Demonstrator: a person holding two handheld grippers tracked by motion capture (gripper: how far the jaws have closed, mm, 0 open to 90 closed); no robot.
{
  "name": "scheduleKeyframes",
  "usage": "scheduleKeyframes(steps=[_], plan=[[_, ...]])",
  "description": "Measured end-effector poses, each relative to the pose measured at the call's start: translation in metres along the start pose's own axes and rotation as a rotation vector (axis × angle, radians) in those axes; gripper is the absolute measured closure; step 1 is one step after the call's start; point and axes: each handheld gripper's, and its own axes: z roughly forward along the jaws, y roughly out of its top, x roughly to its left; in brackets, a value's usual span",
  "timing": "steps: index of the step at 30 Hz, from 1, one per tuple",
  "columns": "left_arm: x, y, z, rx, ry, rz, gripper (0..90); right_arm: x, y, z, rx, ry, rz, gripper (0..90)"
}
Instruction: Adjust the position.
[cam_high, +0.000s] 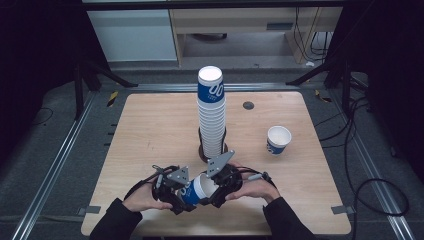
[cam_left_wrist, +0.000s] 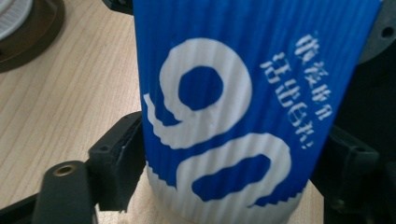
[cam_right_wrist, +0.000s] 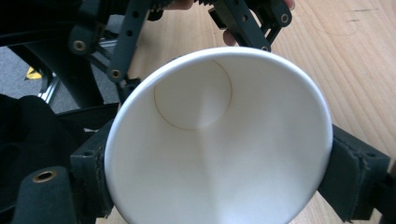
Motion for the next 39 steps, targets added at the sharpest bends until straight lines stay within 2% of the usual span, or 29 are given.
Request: scheduleKeyframes(steps=[2, 7, 12, 15, 19, 22, 24, 28, 32, 39], plan=[[-0.001, 0.000, 0.000, -0.004, -0.007, 0.002, 27.1, 0.000, 0.000, 0.001, 0.003, -0.004, -0.004, 14.9], [0.000, 0.000, 0.001, -0.010, -0.006, 0.004, 27.3, 0.000, 0.000, 0.001, 0.008, -0.005, -0.002, 13.9], [0.003, -0.002, -0.005, -0.050, 0.011, -0.010, 27.6, -0.002, 0.000, -0.005, -0.036, -0.034, 0.012, 9.1], [0.006, -0.004, -0.011, -0.086, 0.030, -0.025, 27.6, -0.005, 0.001, -0.013, -0.080, -0.067, 0.024, 7.5], [0.010, -0.007, -0.022, -0.170, 0.065, -0.057, 27.7, -0.009, 0.001, -0.027, -0.164, -0.117, 0.055, 7.3], [0.012, -0.009, -0.030, -0.244, 0.087, -0.080, 27.6, -0.011, -0.001, -0.034, -0.213, -0.129, 0.075, 7.7], [0.011, -0.009, -0.034, -0.291, 0.099, -0.087, 27.6, -0.012, -0.001, -0.037, -0.240, -0.128, 0.089, 7.7], [0.010, -0.008, -0.039, -0.348, 0.116, -0.089, 27.6, -0.012, 0.000, -0.036, -0.260, -0.135, 0.097, 8.2], [0.007, -0.005, -0.038, -0.369, 0.126, -0.086, 27.6, -0.012, 0.002, -0.032, -0.294, -0.108, 0.116, 9.1], [0.003, -0.001, -0.033, -0.369, 0.126, -0.075, 27.6, -0.010, 0.005, -0.028, -0.329, -0.087, 0.123, 11.7]])
